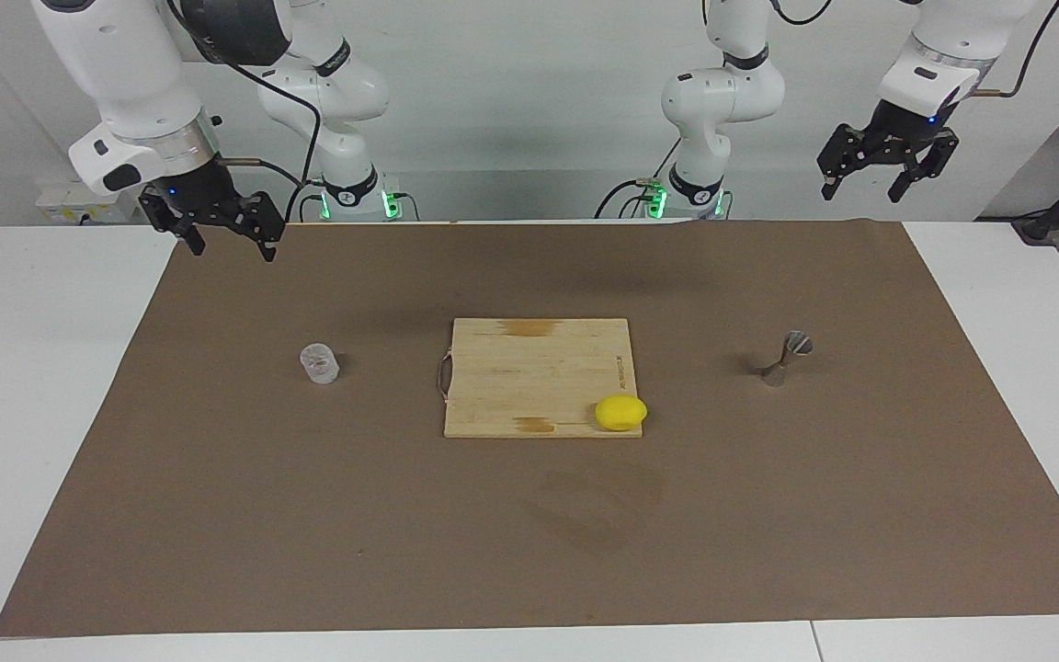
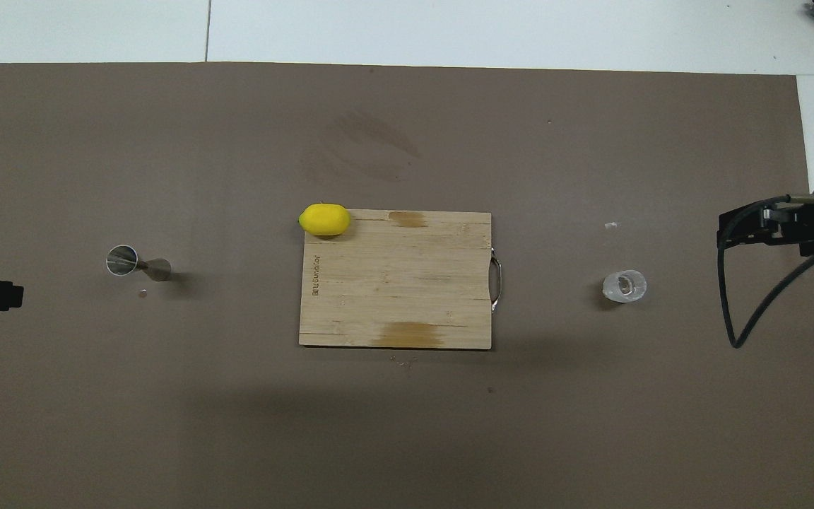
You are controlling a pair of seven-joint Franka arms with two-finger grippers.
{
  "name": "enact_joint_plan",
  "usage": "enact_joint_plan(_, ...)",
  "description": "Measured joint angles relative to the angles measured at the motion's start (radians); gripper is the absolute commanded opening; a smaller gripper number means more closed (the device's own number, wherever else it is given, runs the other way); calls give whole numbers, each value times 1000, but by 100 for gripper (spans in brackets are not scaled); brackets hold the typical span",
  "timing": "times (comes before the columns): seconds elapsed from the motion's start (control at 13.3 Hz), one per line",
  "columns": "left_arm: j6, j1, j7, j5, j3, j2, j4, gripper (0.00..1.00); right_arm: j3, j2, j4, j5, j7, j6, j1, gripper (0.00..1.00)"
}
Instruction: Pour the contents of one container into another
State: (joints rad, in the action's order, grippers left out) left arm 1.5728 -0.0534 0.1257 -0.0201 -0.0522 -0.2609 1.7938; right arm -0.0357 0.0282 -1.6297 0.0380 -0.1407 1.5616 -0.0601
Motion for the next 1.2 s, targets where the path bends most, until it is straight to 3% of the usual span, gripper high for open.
enact_joint_plan(0.68, 3, -4, 0, 0, 1, 6, -1, 100, 0, 10, -19, -1, 0, 0, 0, 100)
enact_joint_plan(1.2, 90, -4, 0, 0, 1, 108, -6, 100, 0, 12, -21, -1, 0, 0, 0, 100)
